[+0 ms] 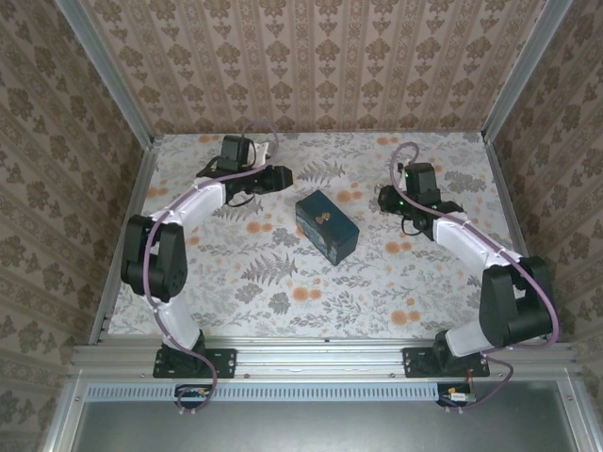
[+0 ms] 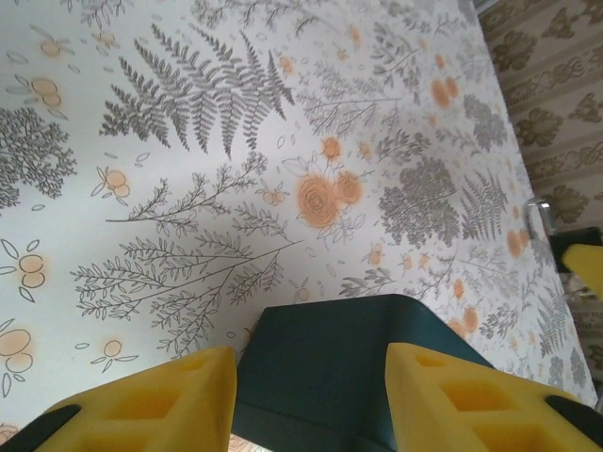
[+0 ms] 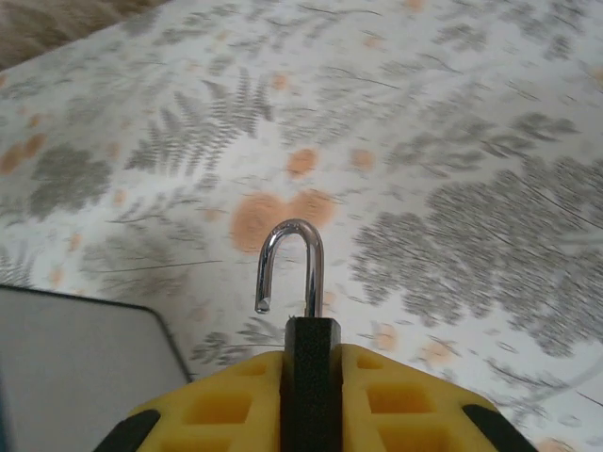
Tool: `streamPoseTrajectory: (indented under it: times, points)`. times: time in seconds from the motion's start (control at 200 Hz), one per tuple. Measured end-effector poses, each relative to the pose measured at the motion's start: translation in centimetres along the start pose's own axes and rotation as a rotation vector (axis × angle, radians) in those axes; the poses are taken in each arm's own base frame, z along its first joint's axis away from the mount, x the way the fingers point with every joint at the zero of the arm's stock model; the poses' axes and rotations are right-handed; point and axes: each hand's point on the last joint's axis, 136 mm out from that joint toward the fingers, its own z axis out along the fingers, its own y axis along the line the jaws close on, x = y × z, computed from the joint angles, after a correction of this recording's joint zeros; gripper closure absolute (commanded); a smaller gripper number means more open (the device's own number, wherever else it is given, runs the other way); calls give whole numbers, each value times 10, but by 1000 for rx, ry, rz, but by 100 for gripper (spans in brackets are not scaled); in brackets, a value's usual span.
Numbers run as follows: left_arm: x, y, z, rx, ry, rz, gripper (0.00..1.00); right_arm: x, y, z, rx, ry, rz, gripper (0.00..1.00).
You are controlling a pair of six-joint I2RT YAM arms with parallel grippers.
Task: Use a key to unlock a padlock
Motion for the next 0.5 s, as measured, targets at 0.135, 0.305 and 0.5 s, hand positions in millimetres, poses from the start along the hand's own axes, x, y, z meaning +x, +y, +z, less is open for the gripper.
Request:
streamPoseTrajectory:
  times: [0.135, 0.305, 0.5]
  points:
    - [10, -4, -13, -8, -1, -7, 53, 38, -21, 21, 28, 104, 11, 62]
    - [43, 5, -25, -60, 50, -47, 53, 86, -38, 30, 51, 214, 20, 34]
    - [61, 16, -51, -117, 60, -73, 52, 56, -4, -7, -53, 114, -61, 0]
